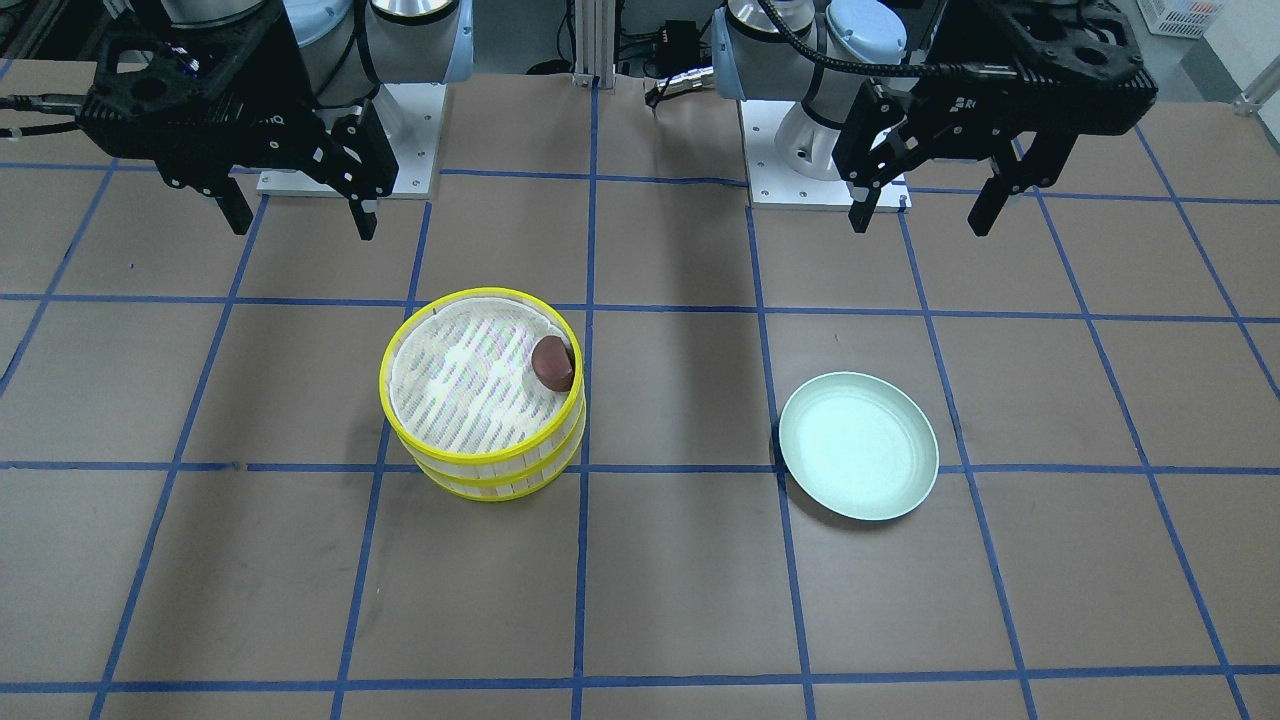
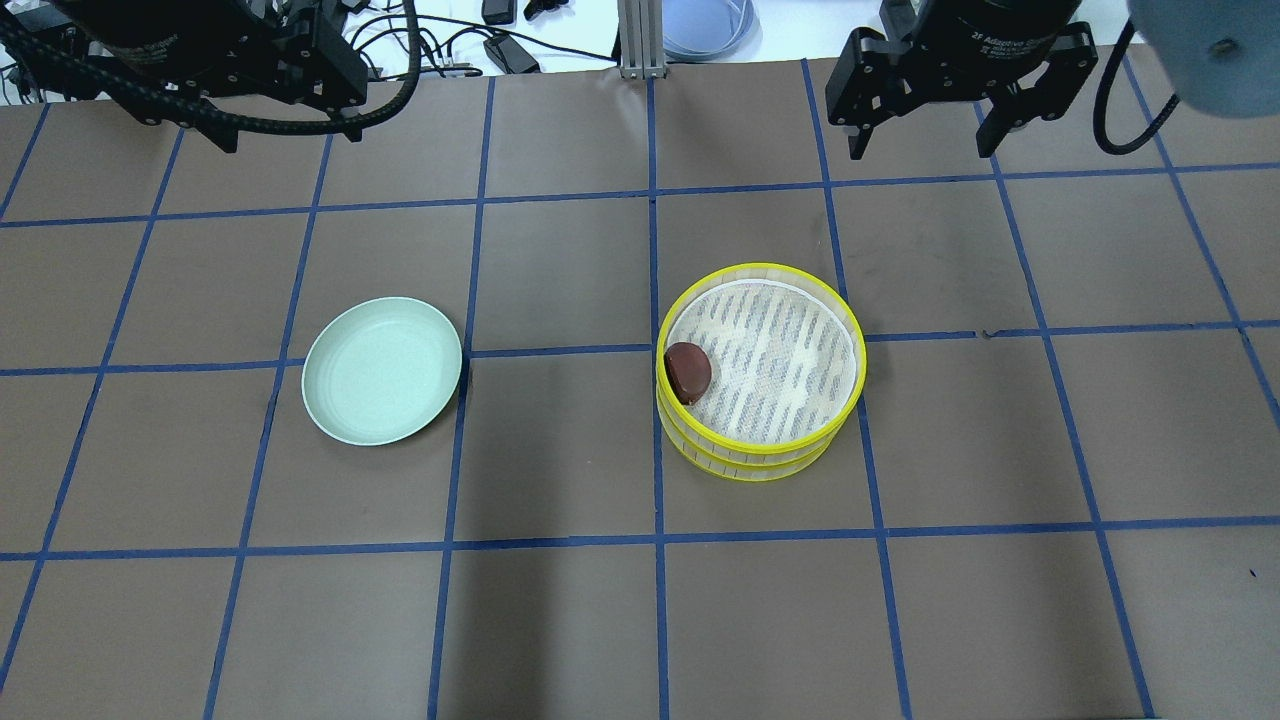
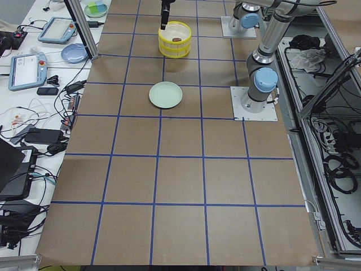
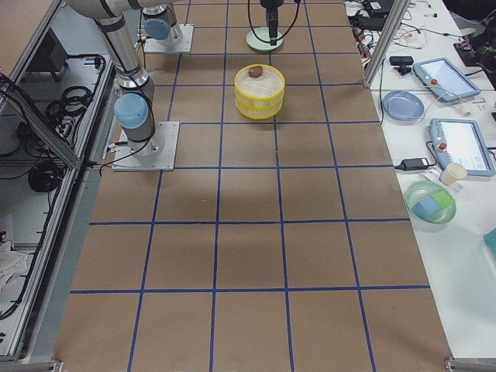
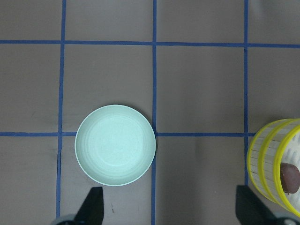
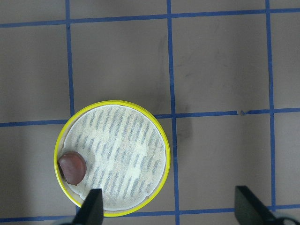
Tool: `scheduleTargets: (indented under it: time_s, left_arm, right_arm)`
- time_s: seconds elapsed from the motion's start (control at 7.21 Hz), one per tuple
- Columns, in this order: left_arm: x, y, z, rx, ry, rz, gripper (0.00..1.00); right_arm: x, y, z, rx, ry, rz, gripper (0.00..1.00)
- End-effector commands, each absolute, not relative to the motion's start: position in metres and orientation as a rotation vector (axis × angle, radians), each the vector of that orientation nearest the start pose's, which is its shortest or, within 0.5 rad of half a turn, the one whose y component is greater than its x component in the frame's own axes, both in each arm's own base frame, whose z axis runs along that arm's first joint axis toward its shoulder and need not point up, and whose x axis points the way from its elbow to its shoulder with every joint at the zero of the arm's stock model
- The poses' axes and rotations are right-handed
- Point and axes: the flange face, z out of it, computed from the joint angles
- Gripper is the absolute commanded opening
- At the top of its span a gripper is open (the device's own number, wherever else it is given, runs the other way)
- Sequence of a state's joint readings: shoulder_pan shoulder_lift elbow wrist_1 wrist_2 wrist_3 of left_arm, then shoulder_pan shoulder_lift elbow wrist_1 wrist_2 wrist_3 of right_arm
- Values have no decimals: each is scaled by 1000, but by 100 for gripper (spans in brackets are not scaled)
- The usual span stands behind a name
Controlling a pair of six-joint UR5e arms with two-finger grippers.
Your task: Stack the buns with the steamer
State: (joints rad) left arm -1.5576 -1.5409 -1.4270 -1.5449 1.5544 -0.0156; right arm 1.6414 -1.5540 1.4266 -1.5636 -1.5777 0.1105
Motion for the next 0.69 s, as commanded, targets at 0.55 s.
scheduleTargets:
  time_s: [0.55]
  left_arm:
    - [-133,-492,550,-30,3153,-196,100]
  right_arm:
    - [169,-496,550,62,3126,-187,100]
